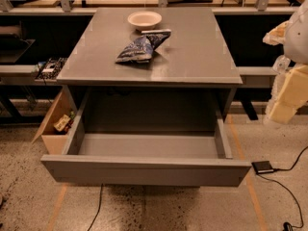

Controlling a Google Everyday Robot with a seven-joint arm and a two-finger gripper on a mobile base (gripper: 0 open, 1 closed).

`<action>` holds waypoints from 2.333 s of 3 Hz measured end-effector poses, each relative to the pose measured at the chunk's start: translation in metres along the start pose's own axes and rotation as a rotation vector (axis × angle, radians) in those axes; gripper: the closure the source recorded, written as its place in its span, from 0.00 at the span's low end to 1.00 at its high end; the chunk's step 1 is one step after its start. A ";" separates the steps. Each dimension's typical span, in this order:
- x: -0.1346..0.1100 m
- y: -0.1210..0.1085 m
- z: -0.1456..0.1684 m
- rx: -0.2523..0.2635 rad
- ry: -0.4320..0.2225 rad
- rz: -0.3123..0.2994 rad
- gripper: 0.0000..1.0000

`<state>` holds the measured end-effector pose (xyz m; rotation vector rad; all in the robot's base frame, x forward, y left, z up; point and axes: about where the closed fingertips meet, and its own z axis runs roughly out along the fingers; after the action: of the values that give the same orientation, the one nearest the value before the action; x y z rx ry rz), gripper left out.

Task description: Place blue chip bag into top drawer

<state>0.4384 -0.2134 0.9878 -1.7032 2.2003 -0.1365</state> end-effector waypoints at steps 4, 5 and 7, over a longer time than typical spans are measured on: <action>-0.075 -0.150 0.114 0.118 -0.193 0.225 0.00; -0.102 -0.202 0.145 0.172 -0.255 0.367 0.00; -0.107 -0.205 0.153 0.176 -0.276 0.402 0.00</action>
Offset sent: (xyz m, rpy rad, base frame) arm 0.1054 0.0175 -0.0390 0.1326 -0.0323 -0.1078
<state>0.6998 -0.1463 0.9276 -1.0897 2.1941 0.0083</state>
